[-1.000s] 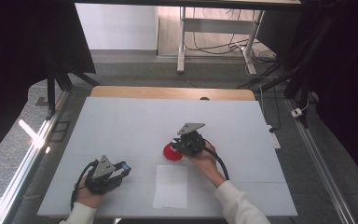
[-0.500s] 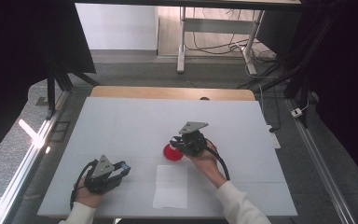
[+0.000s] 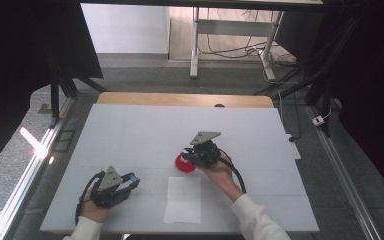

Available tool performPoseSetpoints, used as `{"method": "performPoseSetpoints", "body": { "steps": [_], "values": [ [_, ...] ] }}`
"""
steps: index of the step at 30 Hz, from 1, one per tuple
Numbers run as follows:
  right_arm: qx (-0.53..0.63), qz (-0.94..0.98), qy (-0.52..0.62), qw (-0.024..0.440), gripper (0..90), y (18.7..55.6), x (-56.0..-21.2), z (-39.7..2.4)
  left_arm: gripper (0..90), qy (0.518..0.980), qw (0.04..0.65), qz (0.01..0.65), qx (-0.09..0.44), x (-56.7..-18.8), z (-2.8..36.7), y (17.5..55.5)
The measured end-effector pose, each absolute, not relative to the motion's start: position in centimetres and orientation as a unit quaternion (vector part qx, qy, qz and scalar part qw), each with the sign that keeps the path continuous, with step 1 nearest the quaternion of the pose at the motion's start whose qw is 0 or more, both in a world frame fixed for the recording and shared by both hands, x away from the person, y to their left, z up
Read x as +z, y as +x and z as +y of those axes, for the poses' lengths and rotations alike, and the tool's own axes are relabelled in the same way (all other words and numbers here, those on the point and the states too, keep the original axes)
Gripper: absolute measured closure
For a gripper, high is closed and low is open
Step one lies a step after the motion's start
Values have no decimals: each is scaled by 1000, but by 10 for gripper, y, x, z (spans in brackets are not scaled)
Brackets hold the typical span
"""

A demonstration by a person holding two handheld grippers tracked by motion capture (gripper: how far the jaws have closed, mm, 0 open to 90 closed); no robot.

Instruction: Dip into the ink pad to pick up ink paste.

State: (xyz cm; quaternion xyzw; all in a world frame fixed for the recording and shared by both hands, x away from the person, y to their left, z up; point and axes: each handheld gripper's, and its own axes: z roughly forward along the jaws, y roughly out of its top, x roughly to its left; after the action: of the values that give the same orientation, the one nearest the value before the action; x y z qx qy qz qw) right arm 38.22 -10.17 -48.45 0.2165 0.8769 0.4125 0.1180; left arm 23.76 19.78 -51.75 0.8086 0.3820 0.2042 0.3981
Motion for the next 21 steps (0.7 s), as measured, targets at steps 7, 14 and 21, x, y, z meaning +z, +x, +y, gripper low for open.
{"method": "performPoseSetpoints", "body": {
  "steps": [7, 14, 21],
  "values": [
    [405, 881, 213, 117, 752, 382, -487, -99, 653, 809, 397, 382, 204, -518, 197, 238],
    [390, 888, 214, 118, 752, 383, -493, -98, 653, 809, 398, 382, 204, -518, 198, 237],
    [387, 890, 208, 122, 752, 383, -493, -97, 653, 810, 397, 382, 204, -518, 197, 237]
  ]
}}
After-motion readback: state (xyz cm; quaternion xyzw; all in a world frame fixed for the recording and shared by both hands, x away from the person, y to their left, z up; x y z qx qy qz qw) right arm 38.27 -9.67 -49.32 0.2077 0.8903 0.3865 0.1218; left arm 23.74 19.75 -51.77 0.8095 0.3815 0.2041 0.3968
